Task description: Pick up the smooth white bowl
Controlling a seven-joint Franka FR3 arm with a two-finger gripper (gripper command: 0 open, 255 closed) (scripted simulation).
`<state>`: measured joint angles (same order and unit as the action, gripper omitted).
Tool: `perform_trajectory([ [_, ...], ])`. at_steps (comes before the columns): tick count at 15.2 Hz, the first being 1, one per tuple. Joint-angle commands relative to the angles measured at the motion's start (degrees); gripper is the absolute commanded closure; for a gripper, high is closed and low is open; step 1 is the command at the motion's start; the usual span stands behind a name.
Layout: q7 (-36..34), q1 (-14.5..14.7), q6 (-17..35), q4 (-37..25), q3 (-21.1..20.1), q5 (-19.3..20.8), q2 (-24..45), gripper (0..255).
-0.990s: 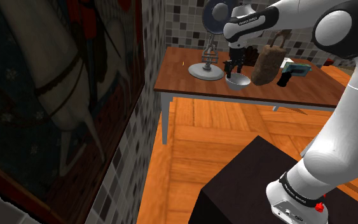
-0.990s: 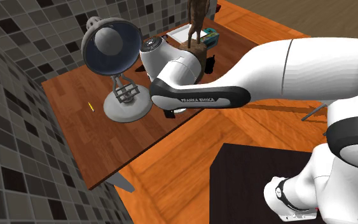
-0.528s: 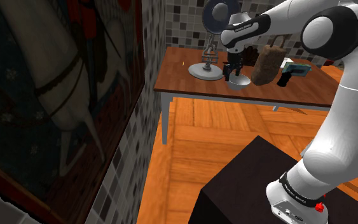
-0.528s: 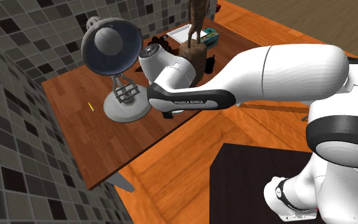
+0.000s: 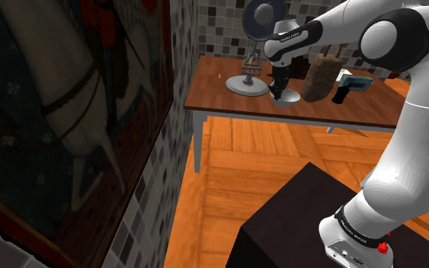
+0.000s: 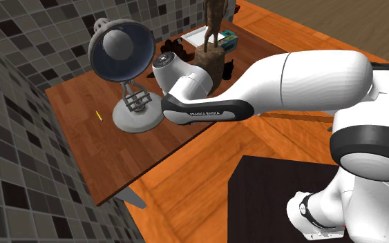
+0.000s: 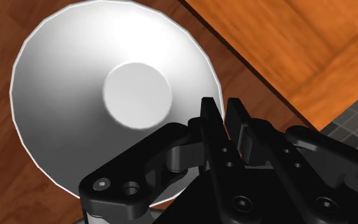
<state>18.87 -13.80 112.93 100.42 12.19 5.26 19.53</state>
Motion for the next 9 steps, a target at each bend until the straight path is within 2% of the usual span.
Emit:
perform_trajectory([
  [1,0.0,0.0,0.0,0.0,0.0,0.0,0.0,255],
  [5,0.0,0.0,-0.2,-0.5,0.0,-0.1,0.3,255],
  [9,0.2,0.1,-2.9,-2.1,0.1,0.1,-0.8,255],
])
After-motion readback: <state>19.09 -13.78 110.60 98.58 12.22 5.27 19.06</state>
